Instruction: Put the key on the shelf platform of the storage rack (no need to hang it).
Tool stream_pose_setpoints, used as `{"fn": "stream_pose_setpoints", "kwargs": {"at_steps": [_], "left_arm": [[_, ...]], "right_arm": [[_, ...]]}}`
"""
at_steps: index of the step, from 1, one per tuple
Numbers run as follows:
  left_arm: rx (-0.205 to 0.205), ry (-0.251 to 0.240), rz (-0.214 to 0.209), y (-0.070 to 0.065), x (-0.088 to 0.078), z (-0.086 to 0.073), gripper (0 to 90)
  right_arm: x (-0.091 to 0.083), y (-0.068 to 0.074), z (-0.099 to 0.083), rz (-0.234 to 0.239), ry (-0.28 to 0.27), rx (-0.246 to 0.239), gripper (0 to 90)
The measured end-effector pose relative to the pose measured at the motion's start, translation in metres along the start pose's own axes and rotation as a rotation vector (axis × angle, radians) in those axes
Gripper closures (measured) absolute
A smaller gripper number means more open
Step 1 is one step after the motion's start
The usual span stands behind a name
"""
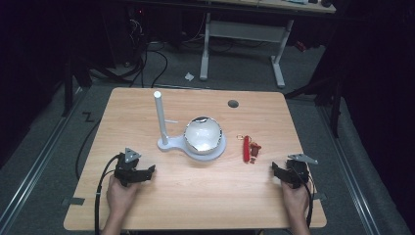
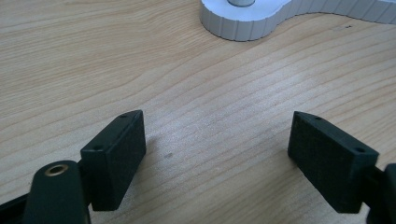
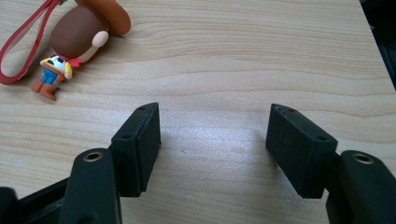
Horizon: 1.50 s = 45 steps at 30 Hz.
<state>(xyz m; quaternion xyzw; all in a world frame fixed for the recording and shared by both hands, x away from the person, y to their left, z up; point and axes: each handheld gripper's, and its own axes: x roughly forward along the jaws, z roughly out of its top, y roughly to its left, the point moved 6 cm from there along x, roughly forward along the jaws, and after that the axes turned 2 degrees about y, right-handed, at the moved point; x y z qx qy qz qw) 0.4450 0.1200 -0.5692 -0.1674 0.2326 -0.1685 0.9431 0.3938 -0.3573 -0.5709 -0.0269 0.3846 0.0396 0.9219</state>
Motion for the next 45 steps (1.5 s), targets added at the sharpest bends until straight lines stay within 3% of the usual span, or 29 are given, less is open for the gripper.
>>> {"fn": "stream_pose_setpoints", "kwargs": {"at_steps": [19,26,32,41,45], "left_arm": [[0.000,0.000,0.000,0.000,0.000,0.000,19.6],[0.000,0.001,0.000,0.000,0.000,0.000,19.5],[0.000,0.001,0.000,0.000,0.000,0.000,19.6],[0.001,0.002,0.000,0.000,0.000,0.000,19.6],[0.000,0.001,-0.001,0.000,0.000,0.000,19.5]], "right_arm": [[0.000,0.001,0.000,-0.002,0.000,-0.004,36.1],[-0.002,0.003,0.001,0.004,0.042,-0.004,35.7],[-0.004,0.007,0.000,0.046,0.041,0.002,34.8],[-0.011,0.018,0.005,0.093,-0.001,0.001,35.9],[-0.013,0.024,0.008,0.106,-0.003,-0.022,36.2]]}}
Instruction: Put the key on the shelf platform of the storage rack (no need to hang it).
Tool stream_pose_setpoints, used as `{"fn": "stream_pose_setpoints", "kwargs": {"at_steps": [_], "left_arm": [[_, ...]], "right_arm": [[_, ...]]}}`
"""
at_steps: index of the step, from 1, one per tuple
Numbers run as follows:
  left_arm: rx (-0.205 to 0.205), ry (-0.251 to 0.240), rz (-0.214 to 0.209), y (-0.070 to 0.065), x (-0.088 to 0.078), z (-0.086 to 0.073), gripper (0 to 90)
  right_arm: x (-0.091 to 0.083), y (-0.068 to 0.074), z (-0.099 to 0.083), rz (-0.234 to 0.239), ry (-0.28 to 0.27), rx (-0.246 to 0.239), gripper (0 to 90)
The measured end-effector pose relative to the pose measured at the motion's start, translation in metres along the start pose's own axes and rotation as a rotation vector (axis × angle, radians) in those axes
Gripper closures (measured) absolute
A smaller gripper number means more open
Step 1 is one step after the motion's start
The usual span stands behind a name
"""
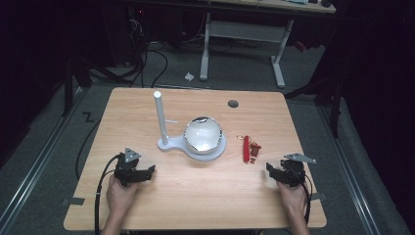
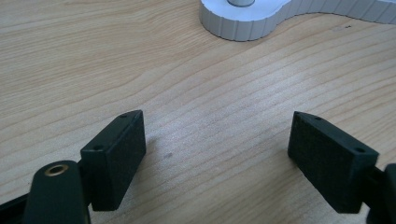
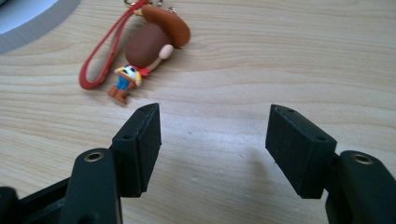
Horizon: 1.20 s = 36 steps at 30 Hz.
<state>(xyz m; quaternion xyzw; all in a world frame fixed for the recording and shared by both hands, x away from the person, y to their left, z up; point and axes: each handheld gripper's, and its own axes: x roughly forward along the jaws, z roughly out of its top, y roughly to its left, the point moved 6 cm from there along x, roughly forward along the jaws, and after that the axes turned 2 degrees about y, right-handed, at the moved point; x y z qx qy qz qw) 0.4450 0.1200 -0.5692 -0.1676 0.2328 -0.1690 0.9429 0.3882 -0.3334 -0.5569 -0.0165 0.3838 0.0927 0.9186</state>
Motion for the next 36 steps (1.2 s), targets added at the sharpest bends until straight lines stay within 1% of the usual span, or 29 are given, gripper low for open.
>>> {"fn": "stream_pose_setpoints", "kwargs": {"at_steps": [3,7,9,10,11,14,17,20,22,26,28,29,30,33,36], "left_arm": [[0.000,0.000,0.000,0.000,0.000,0.000,19.6],[0.001,0.001,-0.001,0.000,0.000,0.000,19.5],[0.001,0.000,-0.001,0.000,0.000,0.000,19.6],[0.001,0.000,-0.001,0.000,0.000,0.000,19.5],[0.001,0.001,-0.001,0.000,0.000,0.000,19.5],[0.000,0.000,-0.001,0.000,0.000,0.000,19.5],[0.001,0.001,-0.001,0.000,0.000,0.000,19.6],[0.000,0.000,-0.001,0.000,0.000,0.000,19.5],[0.000,0.000,-0.001,0.000,0.000,0.000,19.5],[0.000,0.000,-0.002,0.000,0.000,0.000,19.6],[0.001,0.000,-0.002,0.000,0.000,0.000,19.5],[0.001,0.000,-0.002,0.000,0.000,0.000,19.5],[0.002,-0.001,-0.004,-0.001,0.000,0.000,19.5],[0.001,-0.002,-0.004,-0.001,0.000,0.000,19.5],[0.001,-0.002,-0.004,-0.001,0.000,0.000,19.5]], "right_arm": [[0.000,0.005,0.002,0.014,-0.014,-0.002,36.0],[0.005,0.012,0.003,0.029,-0.001,-0.005,34.8],[0.006,0.015,0.004,0.033,0.003,-0.015,34.0],[0.006,0.015,0.004,0.033,0.003,-0.015,34.0],[0.007,0.019,0.007,0.041,-0.007,-0.016,33.3],[0.008,0.024,0.012,0.055,-0.016,-0.020,32.6],[0.011,0.032,0.017,0.071,-0.013,-0.028,31.7],[0.016,0.038,0.020,0.078,-0.002,-0.044,30.5],[0.018,0.040,0.021,0.082,-0.002,-0.042,30.4],[0.025,0.046,0.029,0.109,-0.006,-0.022,28.4],[0.029,0.048,0.031,0.120,0.001,-0.019,26.8],[0.029,0.048,0.031,0.120,0.001,-0.019,26.8],[0.033,0.048,0.035,0.117,-0.004,-0.007,26.0],[0.037,0.047,0.040,0.109,-0.004,0.014,24.2],[0.039,0.048,0.043,0.103,0.005,0.017,23.3]]}}
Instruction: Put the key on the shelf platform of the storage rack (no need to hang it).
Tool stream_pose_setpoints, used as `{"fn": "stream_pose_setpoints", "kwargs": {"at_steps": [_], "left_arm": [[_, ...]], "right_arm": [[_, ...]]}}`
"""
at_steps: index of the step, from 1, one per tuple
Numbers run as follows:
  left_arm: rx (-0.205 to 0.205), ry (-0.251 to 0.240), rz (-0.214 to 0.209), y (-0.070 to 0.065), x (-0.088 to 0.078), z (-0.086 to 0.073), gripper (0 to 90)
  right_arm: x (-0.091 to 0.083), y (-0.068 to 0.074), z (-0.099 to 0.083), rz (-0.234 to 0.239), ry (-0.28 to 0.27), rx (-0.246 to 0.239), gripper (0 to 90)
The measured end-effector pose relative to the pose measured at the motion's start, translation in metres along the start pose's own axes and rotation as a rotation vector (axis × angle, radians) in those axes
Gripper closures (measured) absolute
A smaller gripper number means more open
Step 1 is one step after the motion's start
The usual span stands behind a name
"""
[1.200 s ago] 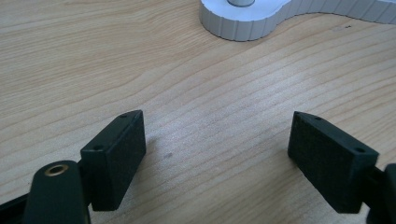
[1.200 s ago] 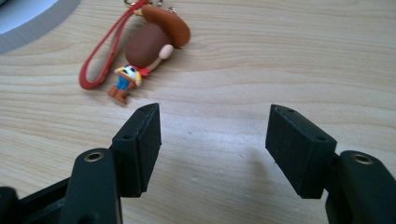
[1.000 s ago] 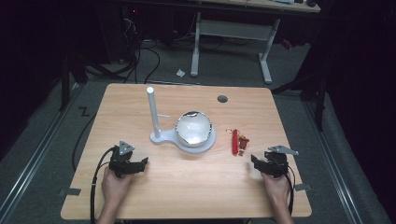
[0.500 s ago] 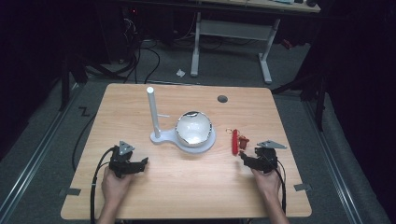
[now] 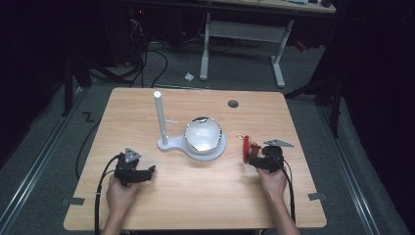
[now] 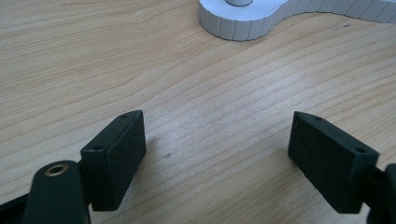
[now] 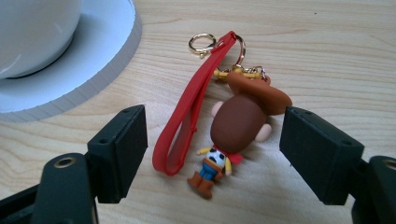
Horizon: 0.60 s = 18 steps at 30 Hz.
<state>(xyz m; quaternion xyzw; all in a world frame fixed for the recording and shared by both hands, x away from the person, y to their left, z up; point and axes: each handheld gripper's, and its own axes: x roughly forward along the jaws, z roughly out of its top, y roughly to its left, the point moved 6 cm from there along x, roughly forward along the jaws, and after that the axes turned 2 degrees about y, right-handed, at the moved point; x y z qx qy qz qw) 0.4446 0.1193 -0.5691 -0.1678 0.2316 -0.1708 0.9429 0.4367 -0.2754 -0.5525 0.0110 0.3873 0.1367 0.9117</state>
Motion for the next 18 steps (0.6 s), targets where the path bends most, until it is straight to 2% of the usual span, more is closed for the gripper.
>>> {"fn": "stream_pose_setpoints", "kwargs": {"at_steps": [7,15,17,18], "left_arm": [[0.000,0.000,0.000,0.000,0.000,0.000,19.5],[0.001,0.003,-0.001,0.000,0.000,0.000,19.5],[0.001,0.001,0.000,0.000,0.000,0.000,19.5],[0.001,0.003,-0.001,0.000,0.000,0.000,19.5]], "right_arm": [[0.015,-0.004,0.007,-0.042,0.021,0.043,22.2],[0.023,-0.003,0.007,-0.065,0.037,0.044,22.2],[0.026,-0.003,0.005,-0.074,0.050,0.037,22.6],[0.028,-0.002,0.005,-0.090,0.048,0.018,23.9]]}}
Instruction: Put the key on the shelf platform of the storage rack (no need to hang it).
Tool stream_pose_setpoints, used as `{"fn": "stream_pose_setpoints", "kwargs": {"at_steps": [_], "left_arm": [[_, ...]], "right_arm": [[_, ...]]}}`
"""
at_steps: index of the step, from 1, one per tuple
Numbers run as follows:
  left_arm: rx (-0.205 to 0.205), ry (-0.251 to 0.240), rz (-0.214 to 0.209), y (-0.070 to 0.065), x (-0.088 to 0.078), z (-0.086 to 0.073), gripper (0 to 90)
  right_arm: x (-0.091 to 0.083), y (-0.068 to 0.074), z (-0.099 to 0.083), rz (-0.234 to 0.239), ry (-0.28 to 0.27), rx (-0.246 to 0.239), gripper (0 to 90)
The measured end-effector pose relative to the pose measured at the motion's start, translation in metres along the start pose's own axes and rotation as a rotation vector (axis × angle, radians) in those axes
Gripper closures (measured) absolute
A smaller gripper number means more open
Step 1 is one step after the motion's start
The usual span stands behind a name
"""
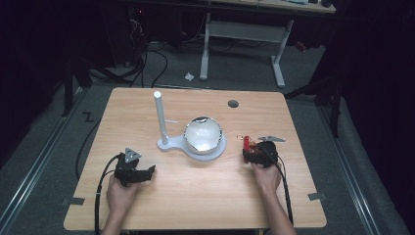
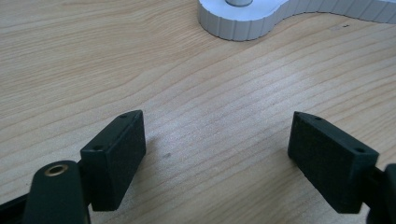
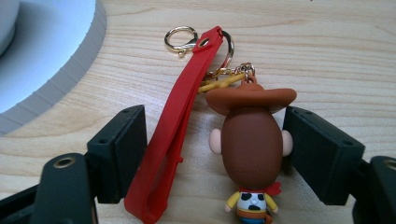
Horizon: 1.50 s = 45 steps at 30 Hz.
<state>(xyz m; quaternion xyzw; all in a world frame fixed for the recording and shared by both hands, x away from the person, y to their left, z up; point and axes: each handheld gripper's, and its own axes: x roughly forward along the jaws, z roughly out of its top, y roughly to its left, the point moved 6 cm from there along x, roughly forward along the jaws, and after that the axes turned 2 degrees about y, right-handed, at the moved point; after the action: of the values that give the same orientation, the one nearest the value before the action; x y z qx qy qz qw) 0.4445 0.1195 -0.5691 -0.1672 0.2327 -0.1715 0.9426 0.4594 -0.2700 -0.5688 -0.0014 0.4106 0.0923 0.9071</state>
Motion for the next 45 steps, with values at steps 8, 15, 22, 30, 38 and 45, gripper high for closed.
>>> {"fn": "stream_pose_setpoints", "kwargs": {"at_steps": [8,15,22,30,38,45], "left_arm": [[0.000,0.000,0.000,0.000,0.000,0.000,19.5],[0.000,0.000,0.000,0.000,0.000,0.000,19.5],[0.000,0.001,0.000,0.000,0.000,0.000,19.5],[-0.001,0.000,0.000,0.000,0.000,0.000,19.5],[0.000,0.000,0.000,0.000,0.000,0.000,19.5],[-0.001,0.000,0.000,0.000,0.000,0.000,19.5]], "right_arm": [[0.001,0.005,0.000,-0.030,-0.019,-0.077,49.5],[0.001,0.005,0.000,-0.021,-0.025,-0.116,51.5],[-0.001,0.006,-0.002,0.002,-0.037,-0.127,51.8],[-0.011,0.007,0.001,0.030,-0.070,-0.129,51.8],[-0.028,0.006,0.006,0.052,-0.105,-0.133,51.8],[-0.046,0.004,0.007,0.070,-0.128,-0.144,51.8]]}}
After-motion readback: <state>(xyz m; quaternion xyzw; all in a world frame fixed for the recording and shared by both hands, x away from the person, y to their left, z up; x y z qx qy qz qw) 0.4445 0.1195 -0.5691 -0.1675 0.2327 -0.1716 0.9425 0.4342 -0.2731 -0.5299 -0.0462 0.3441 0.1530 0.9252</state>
